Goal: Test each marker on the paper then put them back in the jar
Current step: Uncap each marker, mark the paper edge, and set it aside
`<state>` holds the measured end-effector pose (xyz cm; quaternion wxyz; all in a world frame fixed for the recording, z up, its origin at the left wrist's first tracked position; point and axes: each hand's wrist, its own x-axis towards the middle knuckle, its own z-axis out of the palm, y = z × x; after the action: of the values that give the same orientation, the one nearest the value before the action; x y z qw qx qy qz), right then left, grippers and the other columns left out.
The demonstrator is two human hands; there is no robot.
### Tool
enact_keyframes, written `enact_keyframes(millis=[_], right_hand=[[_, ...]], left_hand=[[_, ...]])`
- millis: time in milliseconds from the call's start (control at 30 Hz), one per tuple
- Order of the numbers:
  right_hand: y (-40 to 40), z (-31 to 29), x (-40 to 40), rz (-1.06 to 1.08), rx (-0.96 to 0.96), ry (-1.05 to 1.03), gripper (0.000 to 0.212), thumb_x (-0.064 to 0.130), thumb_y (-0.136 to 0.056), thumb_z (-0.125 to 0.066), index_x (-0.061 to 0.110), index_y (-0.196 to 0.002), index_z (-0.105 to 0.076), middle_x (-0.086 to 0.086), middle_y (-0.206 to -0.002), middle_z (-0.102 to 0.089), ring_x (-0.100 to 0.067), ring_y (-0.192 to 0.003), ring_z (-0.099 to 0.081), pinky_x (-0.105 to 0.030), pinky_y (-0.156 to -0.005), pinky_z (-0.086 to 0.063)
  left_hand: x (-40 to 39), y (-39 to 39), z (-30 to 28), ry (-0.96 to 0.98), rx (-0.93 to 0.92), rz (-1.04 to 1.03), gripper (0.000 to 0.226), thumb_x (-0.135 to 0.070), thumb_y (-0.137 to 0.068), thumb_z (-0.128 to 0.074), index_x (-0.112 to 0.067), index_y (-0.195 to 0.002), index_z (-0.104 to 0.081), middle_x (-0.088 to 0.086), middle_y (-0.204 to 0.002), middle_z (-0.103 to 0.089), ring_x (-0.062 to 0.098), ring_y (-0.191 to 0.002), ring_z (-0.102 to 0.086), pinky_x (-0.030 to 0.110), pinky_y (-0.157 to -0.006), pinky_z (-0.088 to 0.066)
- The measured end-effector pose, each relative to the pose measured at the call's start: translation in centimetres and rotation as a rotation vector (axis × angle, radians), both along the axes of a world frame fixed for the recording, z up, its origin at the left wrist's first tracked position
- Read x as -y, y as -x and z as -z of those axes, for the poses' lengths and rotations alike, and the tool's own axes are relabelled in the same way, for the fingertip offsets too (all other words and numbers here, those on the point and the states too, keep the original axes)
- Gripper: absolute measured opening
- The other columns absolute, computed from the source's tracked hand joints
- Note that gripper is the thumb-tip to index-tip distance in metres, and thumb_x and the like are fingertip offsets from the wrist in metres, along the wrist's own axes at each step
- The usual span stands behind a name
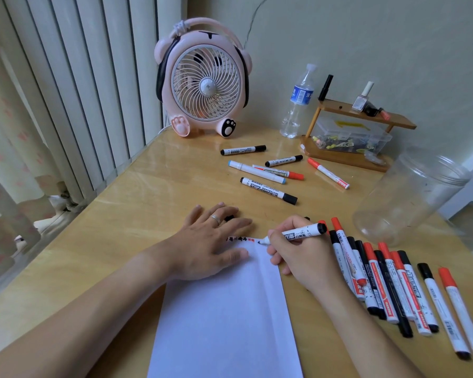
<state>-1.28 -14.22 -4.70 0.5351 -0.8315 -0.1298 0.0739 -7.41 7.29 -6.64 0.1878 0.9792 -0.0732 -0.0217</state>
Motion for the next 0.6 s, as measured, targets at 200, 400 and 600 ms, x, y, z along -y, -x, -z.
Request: enact_keyframes(millis=[200, 400, 600], right_hand=[[-0.1, -0.5, 0.7, -0.032, 0.045, -0.091, 0.014, 0.018, -0.096, -0.068, 0.02, -0.083, -0.063, -0.004, -0.069, -0.07, -0.015, -0.055, -0.057, -0.021, -0.045, -0.037], [0.2, -0.7, 1.2, -0.156, 0.163, -0.078, 0.01, 0.02, -0.094, -0.073, 0.023, -0.091, -0.065, -0.004, -0.075, -0.066, -0.019, -0.064, -0.055, -0.035, -0.057, -0.042], [1.3, -1.4, 0.9, -0.268, 0.202, -0.112, 0.015, 0.016, -0.093, -0.076, 0.029, -0.097, -0.071, 0.003, -0.089, -0.073, -0.019, -0.079, -0.068, -0.041, -0.068, -0.056]], left_hand=[[-0.7, -0.7, 0.0, 0.116, 0.256, -0.115, 0.059, -0.004, -0.096, -0.042, -0.03, -0.148, -0.047, -0.006, -0.137, -0.061, 0.016, -0.127, -0.054, 0.035, -0.108, -0.039], [-0.8, -1.2, -0.2, 0.192, 0.493, -0.121, 0.039, 0.002, -0.091, -0.065, -0.021, -0.123, -0.066, -0.012, -0.103, -0.072, 0.018, -0.096, -0.065, 0.032, -0.084, -0.049], [0.1, -0.7, -0.7, 0.407, 0.503, -0.081, 0.039, -0.006, -0.094, -0.069, -0.026, -0.128, -0.064, -0.013, -0.106, -0.072, 0.003, -0.103, -0.063, 0.027, -0.09, -0.052]])
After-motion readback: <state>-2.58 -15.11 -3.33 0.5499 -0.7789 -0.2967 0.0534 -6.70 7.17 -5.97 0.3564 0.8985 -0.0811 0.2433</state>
